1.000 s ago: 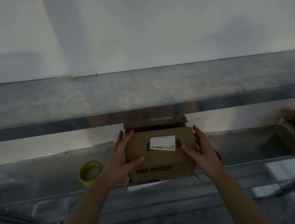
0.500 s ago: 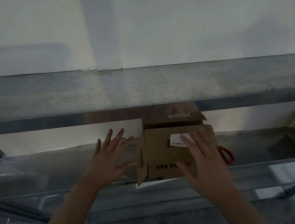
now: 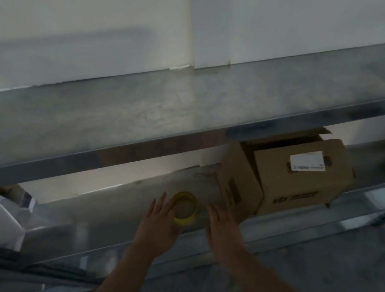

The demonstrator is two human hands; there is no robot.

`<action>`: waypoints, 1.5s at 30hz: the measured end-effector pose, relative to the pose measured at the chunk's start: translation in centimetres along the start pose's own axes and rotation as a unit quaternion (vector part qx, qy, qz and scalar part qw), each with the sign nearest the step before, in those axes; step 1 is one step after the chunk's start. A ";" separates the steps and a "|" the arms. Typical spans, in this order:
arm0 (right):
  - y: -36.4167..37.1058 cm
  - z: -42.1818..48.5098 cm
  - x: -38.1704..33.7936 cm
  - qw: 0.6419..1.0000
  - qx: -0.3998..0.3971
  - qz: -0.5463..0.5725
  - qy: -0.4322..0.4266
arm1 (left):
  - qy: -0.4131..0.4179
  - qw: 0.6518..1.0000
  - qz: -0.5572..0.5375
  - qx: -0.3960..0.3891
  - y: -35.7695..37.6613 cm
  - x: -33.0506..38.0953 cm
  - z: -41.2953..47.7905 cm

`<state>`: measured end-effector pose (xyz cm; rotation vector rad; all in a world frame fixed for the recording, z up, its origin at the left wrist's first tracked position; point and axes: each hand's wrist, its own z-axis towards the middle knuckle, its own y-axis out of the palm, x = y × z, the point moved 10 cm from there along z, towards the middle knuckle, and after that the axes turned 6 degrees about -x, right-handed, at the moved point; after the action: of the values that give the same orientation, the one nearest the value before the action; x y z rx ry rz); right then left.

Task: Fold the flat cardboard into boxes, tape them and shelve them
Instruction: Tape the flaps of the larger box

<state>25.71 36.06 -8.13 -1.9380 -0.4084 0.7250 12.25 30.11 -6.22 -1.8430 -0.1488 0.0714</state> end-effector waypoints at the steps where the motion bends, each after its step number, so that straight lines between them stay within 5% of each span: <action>1: 0.6 1.0 0.6 0.999 -0.003 -0.031 0.019 | 0.013 1.000 0.001 0.011 0.0 0.3 0.2; 6: 2.5 4.2 1.9 0.991 -0.041 -0.112 0.060 | 0.056 0.997 0.008 0.052 1.1 0.5 1.3; 17: 1.5 3.4 2.5 0.994 -0.026 -0.064 0.083 | 0.123 0.980 -0.084 0.131 -1.6 0.2 -0.2; 23: 2.1 3.0 1.2 0.994 -0.087 -0.057 0.016 | 0.138 0.974 -0.103 0.147 -3.8 3.1 -1.8; 27: 0.5 3.0 0.3 0.995 -0.055 -0.074 -0.032 | 0.113 0.974 -0.130 0.145 -4.6 2.7 -2.5; 33: -5.4 -0.2 -1.6 0.994 0.064 0.060 -0.061 | 0.052 0.954 -0.235 0.182 -7.7 -1.4 -5.8; 45: -16.9 -10.4 8.0 0.956 0.033 0.286 -0.059 | 0.090 0.901 -0.377 0.193 -16.3 8.8 -6.6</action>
<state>38.94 41.15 7.87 -1.9654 0.1210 1.2118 20.76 29.46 11.52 -1.2848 -0.6597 -0.5733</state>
